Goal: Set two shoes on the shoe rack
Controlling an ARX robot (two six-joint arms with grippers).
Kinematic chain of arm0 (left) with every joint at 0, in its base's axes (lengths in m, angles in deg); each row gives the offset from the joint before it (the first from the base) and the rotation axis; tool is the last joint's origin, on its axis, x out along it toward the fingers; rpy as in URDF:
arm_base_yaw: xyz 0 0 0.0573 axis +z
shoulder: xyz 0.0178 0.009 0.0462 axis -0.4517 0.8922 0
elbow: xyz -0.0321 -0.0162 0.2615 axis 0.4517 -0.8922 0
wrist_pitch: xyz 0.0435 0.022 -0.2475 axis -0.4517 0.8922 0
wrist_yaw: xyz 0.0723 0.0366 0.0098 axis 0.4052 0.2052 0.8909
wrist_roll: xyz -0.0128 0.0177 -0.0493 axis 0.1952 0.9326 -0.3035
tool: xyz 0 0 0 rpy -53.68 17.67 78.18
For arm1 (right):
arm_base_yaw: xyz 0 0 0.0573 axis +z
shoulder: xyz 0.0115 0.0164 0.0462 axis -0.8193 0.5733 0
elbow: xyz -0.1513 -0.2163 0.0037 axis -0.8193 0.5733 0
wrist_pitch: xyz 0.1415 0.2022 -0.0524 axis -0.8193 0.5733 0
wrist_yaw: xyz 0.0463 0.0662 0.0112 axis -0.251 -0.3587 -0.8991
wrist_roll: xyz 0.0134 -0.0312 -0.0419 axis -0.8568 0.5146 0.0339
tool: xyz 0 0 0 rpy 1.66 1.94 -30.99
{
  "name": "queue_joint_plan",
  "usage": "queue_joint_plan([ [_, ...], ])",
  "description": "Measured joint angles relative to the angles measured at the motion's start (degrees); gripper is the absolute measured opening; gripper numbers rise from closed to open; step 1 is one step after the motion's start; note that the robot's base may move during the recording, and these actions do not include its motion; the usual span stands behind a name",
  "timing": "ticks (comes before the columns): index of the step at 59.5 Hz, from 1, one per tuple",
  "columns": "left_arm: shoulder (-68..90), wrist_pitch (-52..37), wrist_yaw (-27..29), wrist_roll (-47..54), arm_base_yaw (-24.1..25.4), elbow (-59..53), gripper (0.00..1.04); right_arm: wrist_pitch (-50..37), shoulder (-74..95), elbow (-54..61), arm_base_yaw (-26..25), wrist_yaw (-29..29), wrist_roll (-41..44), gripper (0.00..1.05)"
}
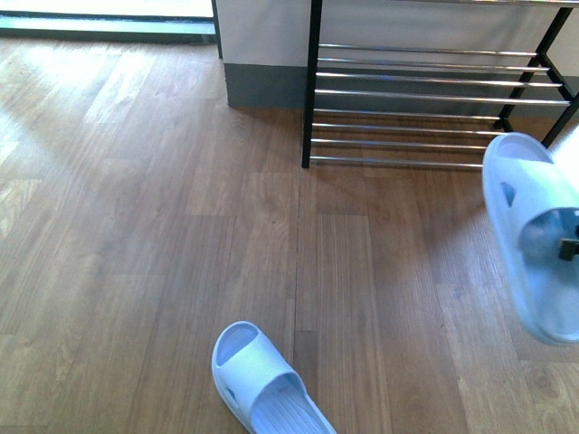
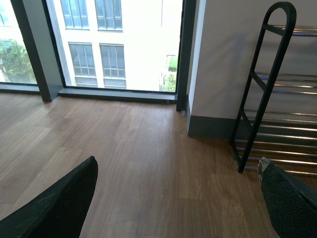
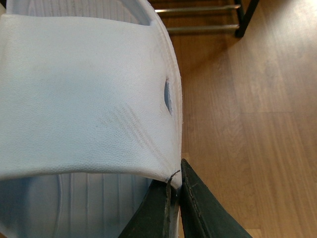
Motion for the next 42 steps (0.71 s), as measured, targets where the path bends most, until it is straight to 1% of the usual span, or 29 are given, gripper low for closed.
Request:
queue_joint_plan([
  [10,0.0,0.0,0.0,0.0,0.0,0.0,0.95,4.0,-13.8,6.2,-2.1,-0.8,-0.7,0.01],
  [25,0.0,0.0,0.0,0.0,0.0,0.0,0.95,12.9,-36.1,12.9,-2.0,1.0,-3.0,0.01],
  [31,0.0,0.0,0.0,0.0,0.0,0.0,0.95,13.3,-39.0,13.6,-2.0,1.3,-3.0,0.01],
  [42,0.0,0.0,0.0,0.0,0.0,0.0,0.95,13.3,-39.1,13.6,-2.0,1.5,-3.1,0.01],
])
